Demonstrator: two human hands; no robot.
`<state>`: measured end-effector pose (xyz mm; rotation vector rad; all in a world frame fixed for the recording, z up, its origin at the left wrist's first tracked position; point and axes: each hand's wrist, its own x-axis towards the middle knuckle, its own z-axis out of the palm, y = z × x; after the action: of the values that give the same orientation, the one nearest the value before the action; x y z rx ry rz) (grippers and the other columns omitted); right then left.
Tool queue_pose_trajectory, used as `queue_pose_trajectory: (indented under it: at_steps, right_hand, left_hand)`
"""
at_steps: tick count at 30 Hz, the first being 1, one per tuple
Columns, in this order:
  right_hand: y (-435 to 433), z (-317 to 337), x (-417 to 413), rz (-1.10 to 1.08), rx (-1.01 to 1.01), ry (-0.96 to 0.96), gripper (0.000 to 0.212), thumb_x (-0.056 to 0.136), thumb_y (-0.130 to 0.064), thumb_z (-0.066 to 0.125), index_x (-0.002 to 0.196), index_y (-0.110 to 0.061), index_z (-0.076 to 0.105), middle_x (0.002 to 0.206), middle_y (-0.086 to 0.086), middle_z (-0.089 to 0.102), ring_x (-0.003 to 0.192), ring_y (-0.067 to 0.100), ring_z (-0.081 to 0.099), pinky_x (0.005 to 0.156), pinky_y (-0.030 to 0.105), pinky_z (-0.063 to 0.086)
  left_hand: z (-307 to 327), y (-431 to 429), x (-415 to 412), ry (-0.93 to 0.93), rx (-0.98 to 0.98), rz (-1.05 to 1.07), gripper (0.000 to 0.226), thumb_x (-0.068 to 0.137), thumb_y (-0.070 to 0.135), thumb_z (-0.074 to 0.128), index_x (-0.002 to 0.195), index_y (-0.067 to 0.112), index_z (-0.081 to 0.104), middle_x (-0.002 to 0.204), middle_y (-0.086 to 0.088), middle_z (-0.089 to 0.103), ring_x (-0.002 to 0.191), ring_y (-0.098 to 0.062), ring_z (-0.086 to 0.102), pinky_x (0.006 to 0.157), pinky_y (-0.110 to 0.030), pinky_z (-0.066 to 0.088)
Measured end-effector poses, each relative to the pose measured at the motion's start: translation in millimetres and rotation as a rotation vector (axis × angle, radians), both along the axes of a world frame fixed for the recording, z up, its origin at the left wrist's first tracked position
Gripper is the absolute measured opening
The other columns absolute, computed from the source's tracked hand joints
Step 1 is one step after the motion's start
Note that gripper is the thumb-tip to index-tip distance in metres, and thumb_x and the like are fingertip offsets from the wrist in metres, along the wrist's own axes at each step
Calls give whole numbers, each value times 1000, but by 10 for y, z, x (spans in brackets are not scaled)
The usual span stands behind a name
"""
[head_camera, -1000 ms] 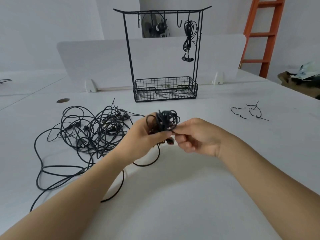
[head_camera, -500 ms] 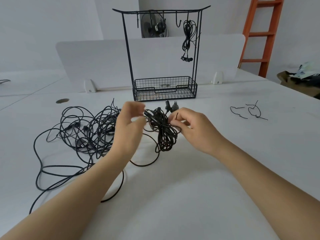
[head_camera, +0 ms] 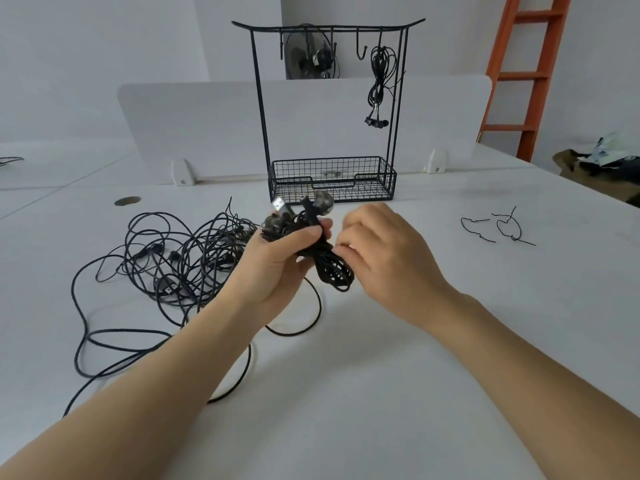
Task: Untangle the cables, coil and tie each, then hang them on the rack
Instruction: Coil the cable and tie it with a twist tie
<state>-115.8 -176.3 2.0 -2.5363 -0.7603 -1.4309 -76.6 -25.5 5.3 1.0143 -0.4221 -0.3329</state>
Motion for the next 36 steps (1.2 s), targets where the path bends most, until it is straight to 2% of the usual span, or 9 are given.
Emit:
queue_pose_trajectory:
  at_steps: [3,7,10,15,18,22,27,30,36]
  right_hand:
    - [42,48,-24,1,288,354,25,88,-26,44,75,-7,54,73,-6,45,78,13,37,63,27,32]
    - [2,113,-60,34,476,818,24,88,0,44,72,-18,42,71,-7,43,76,20,42,65,31,33]
    - [-8,177,-103,259,844,1049,19,89,-11,49,71,-14,44,50,-4,51,49,14,45,47,21,32]
    - [-72,133,-41,165,843,780,20,95,-13,44,76,-17,48,63,-13,62,57,0,58,58,17,43]
    - [-106,51,-31,32,602,561,13,95,-15,47,84,-9,52,78,6,66,70,17,59,64,21,42]
    - [-114,-37,25,-54,247,170,25,90,-19,45,80,0,59,68,10,62,58,31,57,55,37,45]
    - [-77,-65,51,-29,-89,-66,26,90,-15,46,73,-5,64,70,4,64,57,24,56,50,33,42]
    - [1,-58,19,-5,107,106,24,86,-20,49,72,-6,61,71,0,57,68,14,49,55,23,38]
    - [66,140,-58,407,1287,1156,30,90,-5,45,60,-9,49,43,-2,43,39,11,36,43,20,21]
  left_hand:
    - [47,-4,-73,-327,105,169,49,67,-9,65,106,19,57,77,6,71,77,-6,66,70,-15,50]
    - [-88,0,-49,-1382,532,516,39,69,-7,63,99,18,60,92,11,63,94,-13,56,81,-18,45]
    - [-140,-7,3,-1627,648,548,43,70,-3,59,108,15,53,110,8,56,103,-23,48,88,-28,43]
    - [-189,41,-26,-1468,806,416,71,65,18,46,135,12,30,138,-4,34,128,-24,30,111,-29,23]
    - [-144,-1,-123,-993,657,393,74,65,19,42,137,25,27,140,4,33,128,-14,31,107,-19,25]
    - [-5,-25,-81,-246,449,332,53,69,47,62,117,29,49,119,4,57,103,-10,58,88,-24,45]
    - [6,-50,-58,-222,470,256,17,78,20,72,86,6,67,78,-7,70,76,-21,67,85,-46,51]
    - [10,-24,-55,-268,365,250,14,68,15,67,80,9,67,76,-7,68,75,-20,65,79,-33,53]
    - [50,-2,-95,-426,241,149,27,75,-9,61,84,16,67,69,10,67,63,-1,59,57,-8,43]
